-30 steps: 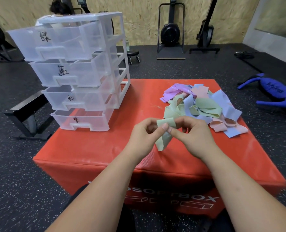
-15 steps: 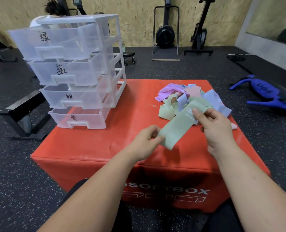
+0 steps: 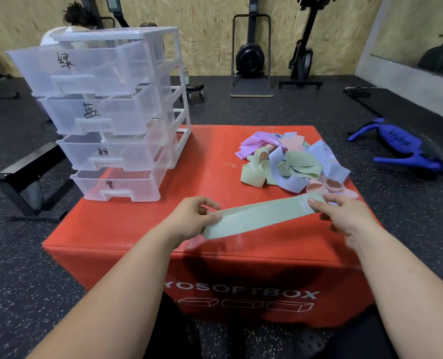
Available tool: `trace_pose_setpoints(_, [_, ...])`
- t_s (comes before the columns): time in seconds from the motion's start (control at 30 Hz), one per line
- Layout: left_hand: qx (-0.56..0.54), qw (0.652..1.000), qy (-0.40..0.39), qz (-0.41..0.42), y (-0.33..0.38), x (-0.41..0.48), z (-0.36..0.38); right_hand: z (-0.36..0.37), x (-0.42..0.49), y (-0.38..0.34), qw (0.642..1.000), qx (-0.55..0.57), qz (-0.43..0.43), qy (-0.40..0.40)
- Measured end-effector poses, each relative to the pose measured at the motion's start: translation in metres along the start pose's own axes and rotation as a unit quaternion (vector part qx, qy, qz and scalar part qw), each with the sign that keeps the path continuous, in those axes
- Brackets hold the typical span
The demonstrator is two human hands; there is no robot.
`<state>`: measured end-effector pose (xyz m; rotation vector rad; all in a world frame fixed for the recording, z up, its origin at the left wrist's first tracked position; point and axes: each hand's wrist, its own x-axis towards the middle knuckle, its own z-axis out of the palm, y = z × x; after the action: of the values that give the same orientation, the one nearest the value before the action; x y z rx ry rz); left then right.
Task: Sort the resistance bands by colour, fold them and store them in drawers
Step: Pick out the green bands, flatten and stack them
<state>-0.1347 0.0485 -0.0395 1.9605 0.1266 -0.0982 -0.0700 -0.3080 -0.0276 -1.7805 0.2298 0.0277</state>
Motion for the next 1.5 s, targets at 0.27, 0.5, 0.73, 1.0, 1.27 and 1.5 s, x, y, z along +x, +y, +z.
trace_pose_setpoints(0.27, [0.031,0.995,0.089,-0.032,-0.023,0.019,0.013,-0.003,0.006,0.023,0.988,-0.145,0.034,-0.025])
trace_pose_setpoints(0.5, [0.159,0.981,0.110,-0.019,-0.026,0.027,0.017,-0.007,0.020,0.042,0.971,-0.237,0.024,-0.008])
trace_pose_setpoints(0.73, [0.132,0.970,0.199,0.045,-0.018,0.039,0.014,-0.005,0.031,0.045,0.980,-0.199,-0.017,0.014])
trace_pose_setpoints(1.0, [0.278,0.950,0.136,0.042,-0.032,0.065,0.015,0.001,0.051,0.044,0.921,-0.390,-0.027,-0.005])
trace_pose_setpoints(1.27, [0.302,0.945,0.116,0.053,-0.027,0.082,0.004,0.005,0.058,0.021,0.935,-0.350,-0.058,-0.017])
trace_pose_setpoints(1.5, [0.307,0.939,0.129,0.079,-0.022,0.099,0.019,0.066,0.076,0.011,0.921,-0.334,-0.199,0.014])
